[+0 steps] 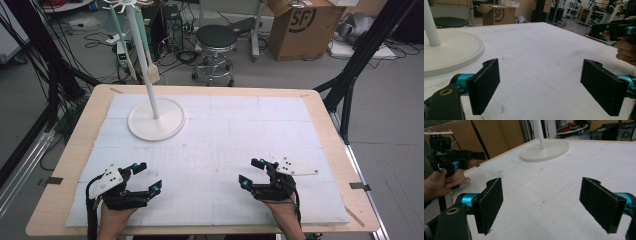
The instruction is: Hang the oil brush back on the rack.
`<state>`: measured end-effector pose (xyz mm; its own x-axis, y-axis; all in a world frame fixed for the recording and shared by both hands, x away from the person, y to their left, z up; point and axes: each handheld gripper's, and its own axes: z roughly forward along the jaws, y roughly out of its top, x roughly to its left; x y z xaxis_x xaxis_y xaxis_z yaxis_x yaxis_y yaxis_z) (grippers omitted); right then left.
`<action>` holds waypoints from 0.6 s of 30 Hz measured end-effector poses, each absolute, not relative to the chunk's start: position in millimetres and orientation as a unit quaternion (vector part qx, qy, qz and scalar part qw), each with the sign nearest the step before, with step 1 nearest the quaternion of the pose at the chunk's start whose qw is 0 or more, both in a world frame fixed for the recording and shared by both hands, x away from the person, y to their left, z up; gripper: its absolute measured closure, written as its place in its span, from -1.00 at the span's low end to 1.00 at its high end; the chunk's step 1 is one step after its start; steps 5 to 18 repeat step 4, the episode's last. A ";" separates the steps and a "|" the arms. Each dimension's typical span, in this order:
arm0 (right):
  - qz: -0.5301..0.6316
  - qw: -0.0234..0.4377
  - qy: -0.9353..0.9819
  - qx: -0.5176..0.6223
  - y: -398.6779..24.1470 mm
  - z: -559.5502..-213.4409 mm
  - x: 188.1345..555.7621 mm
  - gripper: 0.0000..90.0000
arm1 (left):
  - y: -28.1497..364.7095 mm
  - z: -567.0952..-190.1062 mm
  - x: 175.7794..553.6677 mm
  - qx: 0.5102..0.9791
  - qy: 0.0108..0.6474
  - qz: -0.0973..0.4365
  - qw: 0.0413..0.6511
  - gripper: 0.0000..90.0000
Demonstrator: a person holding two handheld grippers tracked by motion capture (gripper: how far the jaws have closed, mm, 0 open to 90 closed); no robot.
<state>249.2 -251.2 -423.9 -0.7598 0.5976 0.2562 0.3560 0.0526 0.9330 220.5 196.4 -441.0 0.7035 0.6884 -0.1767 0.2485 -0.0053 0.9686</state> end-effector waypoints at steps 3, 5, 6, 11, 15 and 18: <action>0.603 0.101 0.718 0.331 -251.1 -423.9 249.1 -0.59 | 196.3 -441.3 220.8 0.687 0.342 0.178 0.616 -0.64; 0.604 0.101 0.718 0.331 -251.3 -424.0 249.2 -0.59 | 196.4 -441.3 220.8 0.687 0.342 0.178 0.616 -0.64; 0.604 0.101 0.718 0.331 -251.3 -424.0 249.2 -0.59 | 196.4 -441.3 220.8 0.687 0.342 0.178 0.616 -0.64; 0.604 0.101 0.718 0.331 -251.3 -424.0 249.2 -0.59 | 196.4 -441.3 220.8 0.687 0.342 0.178 0.616 -0.64; 0.604 0.101 0.718 0.331 -251.3 -424.0 249.2 -0.59 | 196.4 -441.3 220.8 0.687 0.342 0.178 0.616 -0.64; 0.604 0.101 0.718 0.331 -251.3 -424.0 249.2 -0.59 | 196.4 -441.3 220.8 0.687 0.342 0.178 0.616 -0.64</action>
